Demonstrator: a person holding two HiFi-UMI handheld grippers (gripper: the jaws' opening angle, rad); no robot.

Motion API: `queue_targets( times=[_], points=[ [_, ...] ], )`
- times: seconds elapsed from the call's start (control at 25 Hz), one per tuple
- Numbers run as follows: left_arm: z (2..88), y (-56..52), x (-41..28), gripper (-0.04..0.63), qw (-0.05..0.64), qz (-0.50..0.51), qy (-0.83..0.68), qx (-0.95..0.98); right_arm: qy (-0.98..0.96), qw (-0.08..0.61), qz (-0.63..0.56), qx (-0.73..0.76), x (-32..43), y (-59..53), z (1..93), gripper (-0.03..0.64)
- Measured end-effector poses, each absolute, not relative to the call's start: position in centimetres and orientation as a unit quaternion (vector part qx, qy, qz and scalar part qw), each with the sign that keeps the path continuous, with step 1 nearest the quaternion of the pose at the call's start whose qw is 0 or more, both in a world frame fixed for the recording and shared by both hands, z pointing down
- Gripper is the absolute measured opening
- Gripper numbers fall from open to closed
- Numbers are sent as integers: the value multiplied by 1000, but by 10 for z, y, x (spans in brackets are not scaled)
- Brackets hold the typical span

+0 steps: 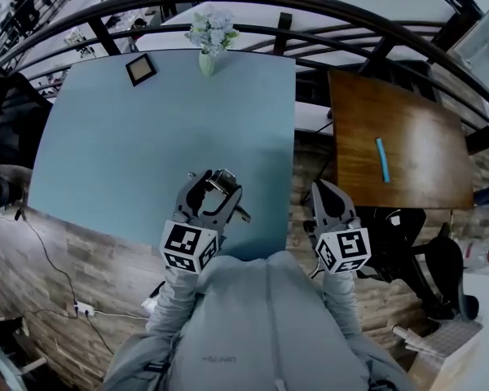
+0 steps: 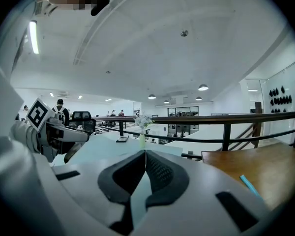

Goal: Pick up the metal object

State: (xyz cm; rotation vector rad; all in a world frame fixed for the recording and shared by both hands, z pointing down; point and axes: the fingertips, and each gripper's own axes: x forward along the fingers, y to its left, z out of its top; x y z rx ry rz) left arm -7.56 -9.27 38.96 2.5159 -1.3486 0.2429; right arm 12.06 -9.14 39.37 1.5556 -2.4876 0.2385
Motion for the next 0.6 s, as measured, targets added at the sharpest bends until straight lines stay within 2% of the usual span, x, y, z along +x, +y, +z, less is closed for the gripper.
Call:
queue_targets(
  times=[0.6],
  points=[
    [396,-93,-80,311,150,89,-465,868,-830,112,75,541,135,-85,397,23]
  ],
)
